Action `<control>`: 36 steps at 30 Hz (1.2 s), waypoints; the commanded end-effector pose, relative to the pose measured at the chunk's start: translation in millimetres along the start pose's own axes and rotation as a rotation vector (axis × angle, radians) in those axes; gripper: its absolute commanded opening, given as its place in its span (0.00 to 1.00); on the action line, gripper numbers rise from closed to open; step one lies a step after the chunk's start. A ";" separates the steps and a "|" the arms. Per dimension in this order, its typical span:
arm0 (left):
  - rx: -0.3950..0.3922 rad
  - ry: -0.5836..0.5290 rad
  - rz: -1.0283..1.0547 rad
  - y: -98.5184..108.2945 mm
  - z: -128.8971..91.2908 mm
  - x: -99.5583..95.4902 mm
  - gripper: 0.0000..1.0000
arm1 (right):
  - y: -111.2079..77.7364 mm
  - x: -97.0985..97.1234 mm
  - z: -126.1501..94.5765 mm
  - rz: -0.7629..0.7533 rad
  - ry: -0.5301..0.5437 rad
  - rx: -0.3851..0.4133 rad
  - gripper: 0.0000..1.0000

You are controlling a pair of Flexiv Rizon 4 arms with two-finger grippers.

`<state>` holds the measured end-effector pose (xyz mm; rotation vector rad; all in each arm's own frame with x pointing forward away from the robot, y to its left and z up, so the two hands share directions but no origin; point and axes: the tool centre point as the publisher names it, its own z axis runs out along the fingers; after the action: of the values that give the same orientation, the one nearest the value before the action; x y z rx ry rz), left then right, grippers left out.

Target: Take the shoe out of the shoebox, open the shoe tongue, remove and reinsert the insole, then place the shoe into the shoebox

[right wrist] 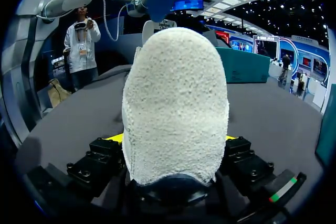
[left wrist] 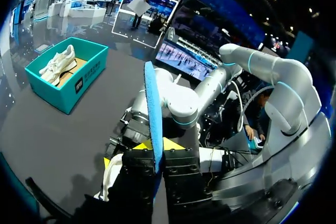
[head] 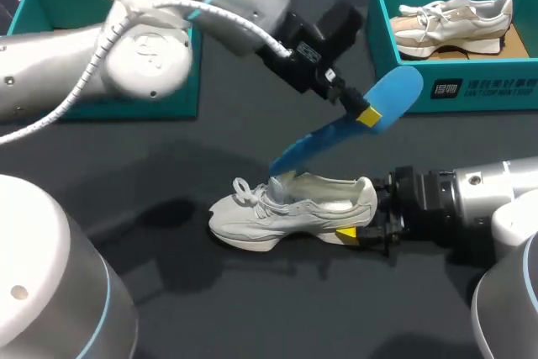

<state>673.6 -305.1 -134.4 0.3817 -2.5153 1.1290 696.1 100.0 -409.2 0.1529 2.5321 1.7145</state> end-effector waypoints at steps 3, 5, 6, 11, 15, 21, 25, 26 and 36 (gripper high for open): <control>0.127 0.030 -0.024 20.0 -68.3 7.3 0.00 | 0.6 1.2 0.2 0.000 -0.002 0.005 0.00; 0.127 0.030 -0.024 20.0 -68.3 7.3 0.00 | 0.6 1.2 0.2 0.000 -0.002 0.005 0.00; 0.127 0.030 -0.024 20.0 -68.3 7.3 0.00 | 0.6 1.2 0.2 0.000 -0.002 0.005 0.00; 0.127 0.030 -0.024 20.0 -68.3 7.3 0.00 | 0.6 1.2 0.2 0.000 -0.002 0.005 0.00; 0.250 0.131 -0.040 24.4 -90.7 27.5 0.00 | 0.6 1.2 0.2 0.000 -0.002 0.005 0.00; 0.356 0.216 -0.046 22.9 -120.0 46.6 0.00 | 0.6 1.2 0.2 0.000 -0.002 0.005 0.00; 0.356 0.216 -0.046 22.9 -120.0 46.6 0.00 | 0.6 1.2 0.2 0.000 -0.002 0.005 0.00; 0.356 0.216 -0.046 22.9 -120.0 46.6 0.00 | 0.6 1.2 0.2 0.000 -0.002 0.005 0.00; 0.461 0.209 0.016 25.5 -122.7 65.7 0.00 | 0.6 1.2 0.2 0.000 -0.002 0.005 0.00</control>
<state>643.4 -204.9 -44.7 0.3123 -2.1045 1.5718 696.1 100.0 -409.2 0.1529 2.5322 1.7144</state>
